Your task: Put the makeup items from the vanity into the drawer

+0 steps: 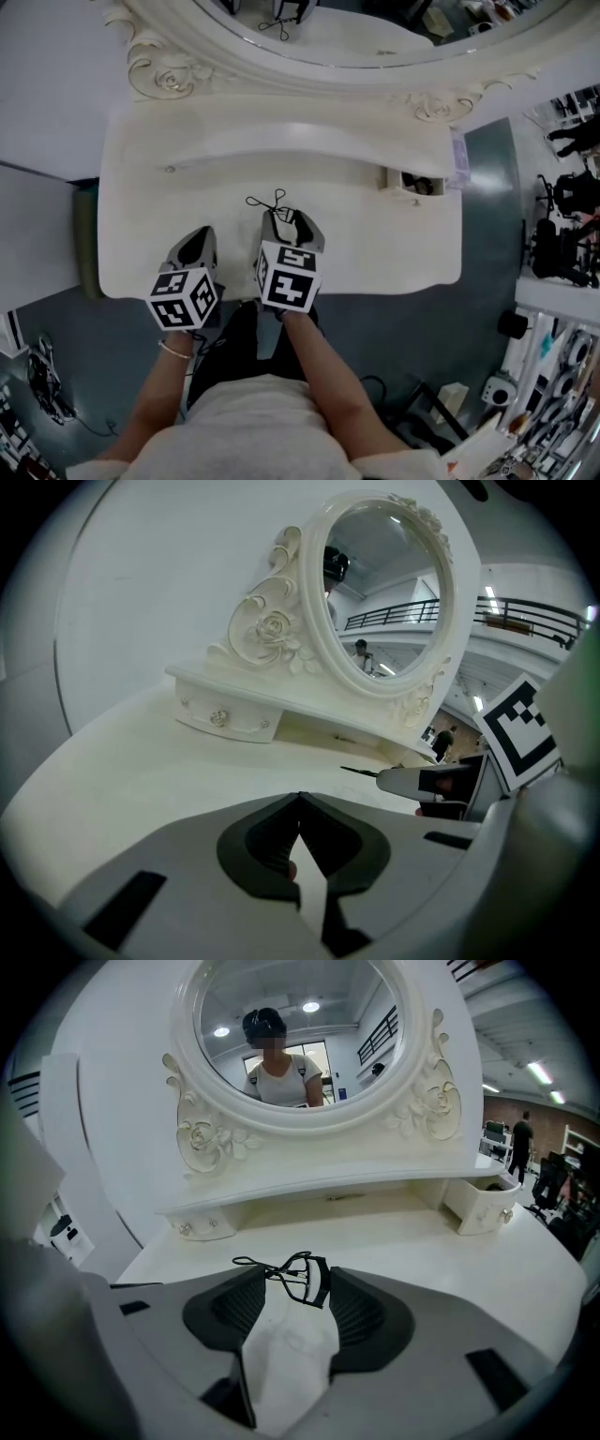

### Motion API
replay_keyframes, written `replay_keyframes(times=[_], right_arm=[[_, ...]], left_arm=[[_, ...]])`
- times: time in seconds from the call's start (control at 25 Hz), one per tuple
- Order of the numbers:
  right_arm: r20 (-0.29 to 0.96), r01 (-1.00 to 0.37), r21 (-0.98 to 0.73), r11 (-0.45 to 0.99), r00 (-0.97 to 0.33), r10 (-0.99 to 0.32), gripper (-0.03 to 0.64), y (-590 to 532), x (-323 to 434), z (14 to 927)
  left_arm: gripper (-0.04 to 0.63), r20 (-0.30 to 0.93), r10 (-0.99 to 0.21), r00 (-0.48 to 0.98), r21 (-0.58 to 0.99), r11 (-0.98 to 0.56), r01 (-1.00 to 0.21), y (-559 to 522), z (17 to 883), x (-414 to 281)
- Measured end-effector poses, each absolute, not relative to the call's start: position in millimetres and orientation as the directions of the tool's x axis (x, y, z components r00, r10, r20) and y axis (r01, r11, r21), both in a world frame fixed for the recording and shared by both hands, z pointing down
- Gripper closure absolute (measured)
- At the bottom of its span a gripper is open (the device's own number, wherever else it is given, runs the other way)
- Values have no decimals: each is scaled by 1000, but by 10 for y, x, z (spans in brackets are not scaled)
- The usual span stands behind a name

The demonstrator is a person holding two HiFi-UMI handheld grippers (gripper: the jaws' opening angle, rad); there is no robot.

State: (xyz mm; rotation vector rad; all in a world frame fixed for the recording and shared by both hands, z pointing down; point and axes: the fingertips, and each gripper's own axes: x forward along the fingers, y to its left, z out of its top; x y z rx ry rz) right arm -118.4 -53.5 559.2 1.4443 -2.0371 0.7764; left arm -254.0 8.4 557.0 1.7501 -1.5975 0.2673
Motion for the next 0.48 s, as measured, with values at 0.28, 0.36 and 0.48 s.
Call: replay_keyframes(times=[0.28, 0.36, 0.48], right_arm=[[680, -964, -158, 214, -263, -684, 396, -640, -826, 5445], [673, -966, -160, 201, -256, -694, 396, -672, -737, 5386], [660, -970, -157, 184, -242, -711, 396, -722, -595, 5290]], left_arm=[[592, 568, -786, 246, 380, -16, -925, -185, 5409, -2246], [592, 560, -787, 259, 381, -33, -924, -252, 5369, -2167], [592, 548, -790, 276, 382, -57, -922, -353, 5301, -2041]])
